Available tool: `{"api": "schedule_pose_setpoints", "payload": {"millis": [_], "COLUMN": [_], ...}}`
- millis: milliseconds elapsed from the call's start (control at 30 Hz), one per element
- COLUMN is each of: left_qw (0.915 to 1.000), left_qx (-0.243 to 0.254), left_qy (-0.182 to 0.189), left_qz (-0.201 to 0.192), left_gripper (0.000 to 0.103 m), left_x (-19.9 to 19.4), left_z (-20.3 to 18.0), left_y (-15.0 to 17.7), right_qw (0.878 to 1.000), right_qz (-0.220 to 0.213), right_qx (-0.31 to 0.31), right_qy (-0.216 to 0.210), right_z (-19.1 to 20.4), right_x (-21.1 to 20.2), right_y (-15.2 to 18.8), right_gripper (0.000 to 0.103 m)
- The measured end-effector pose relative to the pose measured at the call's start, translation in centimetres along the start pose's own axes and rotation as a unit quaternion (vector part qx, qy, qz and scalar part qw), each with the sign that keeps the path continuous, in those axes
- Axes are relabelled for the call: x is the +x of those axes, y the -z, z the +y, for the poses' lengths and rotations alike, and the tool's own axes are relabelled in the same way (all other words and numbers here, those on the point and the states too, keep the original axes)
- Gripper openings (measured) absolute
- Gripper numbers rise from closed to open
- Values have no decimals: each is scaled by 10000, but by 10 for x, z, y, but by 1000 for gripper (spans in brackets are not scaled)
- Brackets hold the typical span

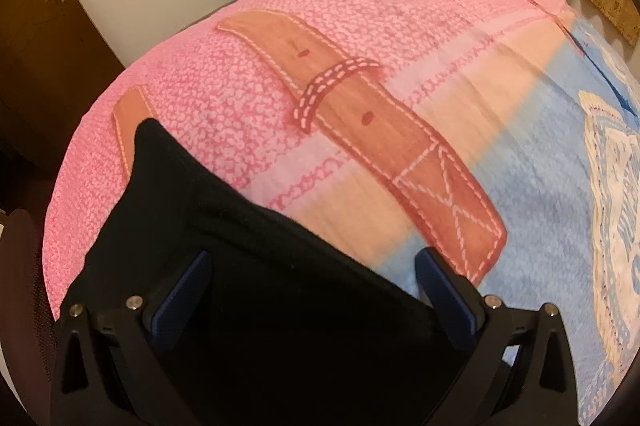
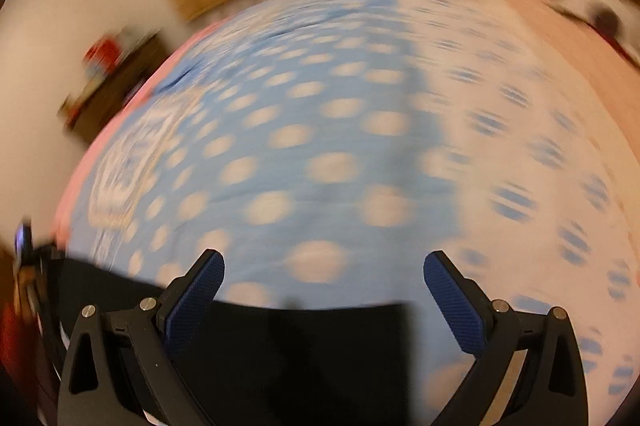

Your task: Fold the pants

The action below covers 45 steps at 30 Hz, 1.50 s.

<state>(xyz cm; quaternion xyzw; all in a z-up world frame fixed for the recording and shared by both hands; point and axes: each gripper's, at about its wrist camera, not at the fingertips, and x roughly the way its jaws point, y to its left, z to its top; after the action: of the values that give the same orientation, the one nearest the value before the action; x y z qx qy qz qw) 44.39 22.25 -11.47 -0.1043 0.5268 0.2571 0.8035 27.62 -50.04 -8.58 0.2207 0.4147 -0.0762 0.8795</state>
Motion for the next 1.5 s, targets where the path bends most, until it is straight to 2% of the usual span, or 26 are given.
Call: {"api": "schedule_pose_setpoints", "payload": {"millis": [100, 167, 200, 233, 267, 300, 333, 433, 533, 567, 633, 667, 700, 833, 1133, 1333, 1500], "left_qw": [10000, 10000, 9999, 9997, 9995, 9992, 9985, 9972, 9962, 9957, 9950, 9949, 9948, 9932, 9879, 9853, 9853], "left_qx": [-19, 13, 73, 143, 210, 289, 405, 573, 677, 719, 762, 750, 733, 590, 502, 543, 602], "left_qy": [-27, -30, 4, 54, 69, 82, 120, 196, 293, 337, 390, 419, 449, 836, 1049, 1068, 1084], "left_qz": [-17, -66, -129, -187, -228, -279, -348, -429, -459, -478, -520, -536, -550, -558, -1023, -1217, -1173], "left_gripper": [103, 103, 99, 97, 93, 87, 84, 70, 55, 48, 34, 22, 15, 10, 10, 10, 10], "left_x": [-1, -8, -9, -12, -14, -17, -19, -23, -26, -27, -29, -30, -31, -37, -76, -95, -97], "left_z": [3, -4, -4, -6, -8, -12, -14, -21, -26, -27, -24, -21, -16, 11, 50, 61, 70], "left_y": [2, 11, 12, 15, 18, 21, 23, 27, 28, 28, 27, 26, 25, 20, 27, 38, 40], "right_qw": [9995, 9999, 9998, 9994, 9984, 9972, 9953, 9948, 9940, 9933, 9923, 9916, 9913, 9920, 9886, 9878, 9906], "right_qz": [110, 107, 138, 190, 268, 325, 430, 453, 419, 414, 414, 404, 365, 4, -544, -642, -642], "right_qx": [303, 74, -139, -279, -497, -654, -837, -887, -991, -1059, -1142, -1191, -1223, -1255, -1405, -1418, -1208], "right_qy": [-39, 38, 33, 8, 62, 137, 229, 204, 205, 189, 248, 295, 311, 133, -3, 98, 83], "right_z": [-22, -16, -8, -2, 8, 11, 17, 15, 17, 19, 25, 29, 33, 46, 74, 78, 71], "right_x": [5, 7, 9, 11, 14, 13, 15, 12, 10, 9, 7, 6, 3, -25, -92, -110, -111], "right_y": [6, 10, 12, 14, 16, 19, 22, 25, 28, 29, 35, 36, 36, 35, 42, 54, 58], "right_gripper": [101, 101, 100, 95, 69, 35, 26, 25, 19, 15, 14, 13, 13, 13, 13, 13, 13]}}
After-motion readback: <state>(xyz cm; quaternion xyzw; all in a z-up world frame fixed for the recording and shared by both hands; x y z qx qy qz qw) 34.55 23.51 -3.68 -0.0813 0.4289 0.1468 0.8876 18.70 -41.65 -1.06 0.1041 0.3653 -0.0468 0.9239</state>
